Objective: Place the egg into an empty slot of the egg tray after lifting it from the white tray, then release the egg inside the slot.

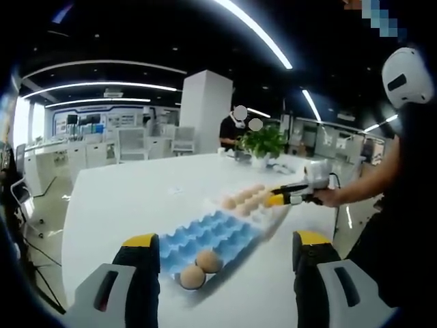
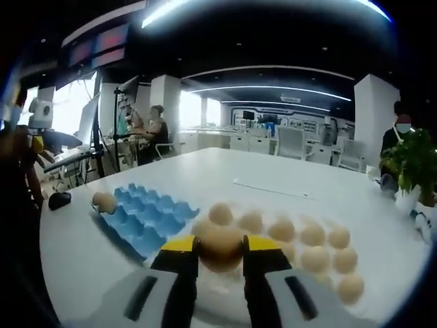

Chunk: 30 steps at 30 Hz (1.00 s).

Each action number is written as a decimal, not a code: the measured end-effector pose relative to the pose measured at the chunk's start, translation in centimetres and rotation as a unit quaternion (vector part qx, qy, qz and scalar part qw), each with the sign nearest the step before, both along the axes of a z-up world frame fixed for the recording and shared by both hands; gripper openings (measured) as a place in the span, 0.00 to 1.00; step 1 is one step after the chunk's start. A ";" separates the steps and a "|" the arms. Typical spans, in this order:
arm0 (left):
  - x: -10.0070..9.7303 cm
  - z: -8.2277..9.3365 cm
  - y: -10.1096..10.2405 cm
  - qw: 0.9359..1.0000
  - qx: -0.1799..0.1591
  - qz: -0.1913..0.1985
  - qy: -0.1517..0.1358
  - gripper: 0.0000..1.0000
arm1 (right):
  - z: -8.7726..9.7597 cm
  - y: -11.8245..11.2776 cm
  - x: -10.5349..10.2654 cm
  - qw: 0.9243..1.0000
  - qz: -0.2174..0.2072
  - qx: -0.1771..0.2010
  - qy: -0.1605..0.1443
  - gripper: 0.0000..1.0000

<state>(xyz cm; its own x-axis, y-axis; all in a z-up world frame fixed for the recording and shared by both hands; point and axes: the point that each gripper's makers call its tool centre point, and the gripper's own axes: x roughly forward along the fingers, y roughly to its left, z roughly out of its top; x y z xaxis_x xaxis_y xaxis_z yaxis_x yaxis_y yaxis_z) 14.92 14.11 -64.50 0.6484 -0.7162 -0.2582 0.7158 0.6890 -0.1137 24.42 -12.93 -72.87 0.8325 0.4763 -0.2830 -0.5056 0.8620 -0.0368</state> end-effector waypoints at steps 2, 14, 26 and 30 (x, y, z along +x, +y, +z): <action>-0.1 0.0 0.1 1.000 0.000 0.000 0.000 0.81 | -0.1 0.7 -0.1 1.000 0.008 -0.002 0.000 0.25; -0.3 -0.2 0.6 1.000 0.000 0.004 0.000 0.81 | 0.1 6.4 -0.8 0.998 0.063 0.011 0.000 0.25; -0.4 -0.3 0.8 1.000 -0.001 0.007 0.000 0.81 | 0.3 11.8 -1.5 0.993 0.116 0.023 0.001 0.25; -0.4 -0.3 1.0 1.000 -0.002 0.009 0.000 0.81 | 0.3 13.5 -1.5 0.991 0.131 0.028 0.002 0.25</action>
<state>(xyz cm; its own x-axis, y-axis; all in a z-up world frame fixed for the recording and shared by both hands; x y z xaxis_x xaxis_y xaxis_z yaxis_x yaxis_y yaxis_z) 14.52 15.07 -64.81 0.6620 -0.7047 -0.2552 0.7028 0.7019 -0.1154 22.92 0.60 -72.56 0.6778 0.6905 -0.2526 -0.7119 0.7022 0.0092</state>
